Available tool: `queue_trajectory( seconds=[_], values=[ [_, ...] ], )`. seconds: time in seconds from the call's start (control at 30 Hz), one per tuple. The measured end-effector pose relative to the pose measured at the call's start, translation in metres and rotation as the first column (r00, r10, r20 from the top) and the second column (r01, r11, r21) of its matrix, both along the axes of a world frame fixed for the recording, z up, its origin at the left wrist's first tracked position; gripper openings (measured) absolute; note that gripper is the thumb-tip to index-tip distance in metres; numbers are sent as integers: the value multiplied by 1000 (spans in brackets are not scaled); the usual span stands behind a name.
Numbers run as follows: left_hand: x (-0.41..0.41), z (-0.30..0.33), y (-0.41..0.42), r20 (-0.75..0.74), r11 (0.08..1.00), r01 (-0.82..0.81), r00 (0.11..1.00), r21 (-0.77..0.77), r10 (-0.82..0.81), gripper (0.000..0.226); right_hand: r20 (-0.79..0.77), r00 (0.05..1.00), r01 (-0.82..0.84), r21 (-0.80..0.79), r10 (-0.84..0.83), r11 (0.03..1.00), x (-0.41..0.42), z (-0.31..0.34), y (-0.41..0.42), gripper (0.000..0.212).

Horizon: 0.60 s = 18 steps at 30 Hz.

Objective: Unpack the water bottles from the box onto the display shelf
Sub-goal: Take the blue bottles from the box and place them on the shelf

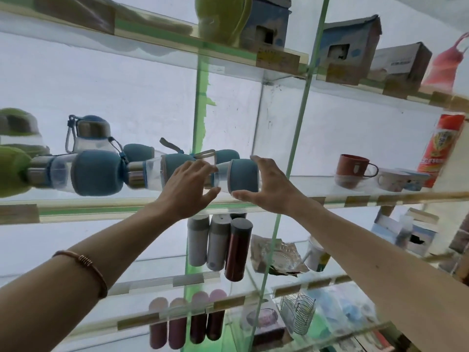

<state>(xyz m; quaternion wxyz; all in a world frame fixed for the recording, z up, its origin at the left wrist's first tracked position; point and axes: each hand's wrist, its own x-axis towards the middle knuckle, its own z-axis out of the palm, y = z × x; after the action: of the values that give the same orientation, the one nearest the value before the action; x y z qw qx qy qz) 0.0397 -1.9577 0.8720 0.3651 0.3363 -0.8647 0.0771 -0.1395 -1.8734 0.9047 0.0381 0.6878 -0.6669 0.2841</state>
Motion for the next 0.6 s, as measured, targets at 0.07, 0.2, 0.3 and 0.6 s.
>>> queue_trajectory(
  seconds=[0.07,0.2,0.3,0.6],
  values=[
    [-4,-3,14,-51,999,7,999,45,-5,46,20,999,-41,9,41,999,0,0,11,91],
    [-12,-14,43,-219,981,18,975,192,25,42,84,985,-154,8,153,988,-1,2,42,82],
    [-15,-27,71,-326,958,25,943,285,72,38,69,968,-242,22,240,970,2,1,63,77],
    [50,-75,154,-341,869,-163,874,466,346,33,96,879,-475,112,466,873,48,-23,90,73]
  ],
)
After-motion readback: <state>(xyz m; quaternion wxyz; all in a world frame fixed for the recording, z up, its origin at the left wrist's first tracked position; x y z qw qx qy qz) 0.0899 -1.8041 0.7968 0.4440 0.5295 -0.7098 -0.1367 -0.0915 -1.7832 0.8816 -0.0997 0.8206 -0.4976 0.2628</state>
